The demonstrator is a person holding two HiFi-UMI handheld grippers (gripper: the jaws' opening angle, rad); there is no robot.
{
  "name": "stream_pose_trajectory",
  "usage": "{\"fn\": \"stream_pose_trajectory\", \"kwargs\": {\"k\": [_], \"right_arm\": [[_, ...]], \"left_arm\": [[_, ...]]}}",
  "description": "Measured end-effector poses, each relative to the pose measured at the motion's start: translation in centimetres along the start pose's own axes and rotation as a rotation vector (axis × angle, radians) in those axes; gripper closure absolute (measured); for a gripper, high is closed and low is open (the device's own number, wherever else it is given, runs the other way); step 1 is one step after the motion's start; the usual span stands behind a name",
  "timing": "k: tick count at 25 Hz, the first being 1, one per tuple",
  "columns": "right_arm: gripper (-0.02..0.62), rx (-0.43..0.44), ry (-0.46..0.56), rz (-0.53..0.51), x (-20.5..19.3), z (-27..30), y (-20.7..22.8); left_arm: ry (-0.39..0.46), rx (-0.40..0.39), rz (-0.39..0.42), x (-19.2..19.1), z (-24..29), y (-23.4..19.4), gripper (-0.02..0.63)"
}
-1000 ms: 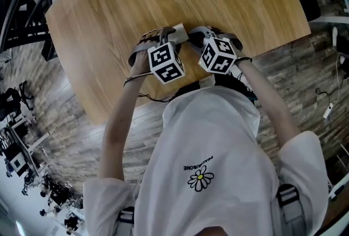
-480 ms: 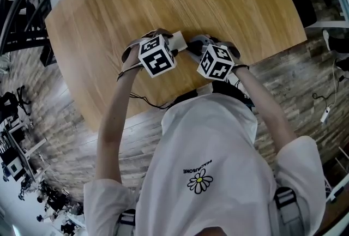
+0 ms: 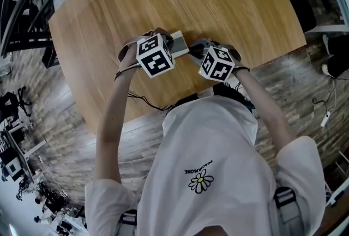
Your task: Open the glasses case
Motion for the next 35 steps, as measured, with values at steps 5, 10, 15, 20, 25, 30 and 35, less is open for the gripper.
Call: {"fn": "stream_pose_trajectory", "kwargs": {"k": [5,10,15,20,25,30,35], "right_arm": [[0.531,0.005,-0.013,-0.004,0.2,0.0,0.0],[0.531,-0.007,-0.024,-0.005,0.3,0.2,0.0],[0.529,-0.01,-0.032,0.014,0.3,0.0,0.1],[0.521,-0.027,-0.008,0.044,1.0,-1.4,0.6],[0.506,-0.112,0.148,0.12,4.9,-6.4,4.0],[0.525,-0.25,0.467,0.177,12.6,-15.4,8.1],[0.588,-0.429,0.823,0.169,19.3,-25.5,8.7]], "left_arm": [[-0.006,0.042,-0.025,-0.4,0.1,-1.7,0.58],[-0.004,0.047,-0.059,-0.7,0.3,-2.4,0.583],[-0.007,0.083,-0.068,-0.5,0.0,-2.4,0.58],[0.086,0.121,-0.103,0.5,-3.0,-3.0,0.563],[0.31,0.222,-0.259,1.6,-9.8,-6.1,0.563],[0.629,0.377,-0.483,1.8,-18.6,-8.7,0.566],[0.933,0.621,-0.733,-0.3,-26.4,-8.8,0.581]]}}
Point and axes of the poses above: the fingertips, and each gripper's own axes: z forward along the fingers, y to its right, x out of its top, the point moved 2 cm from there along -z, backward along the fingers, and after that the axes turned 8 degrees about -y, right-handed, at the moved point
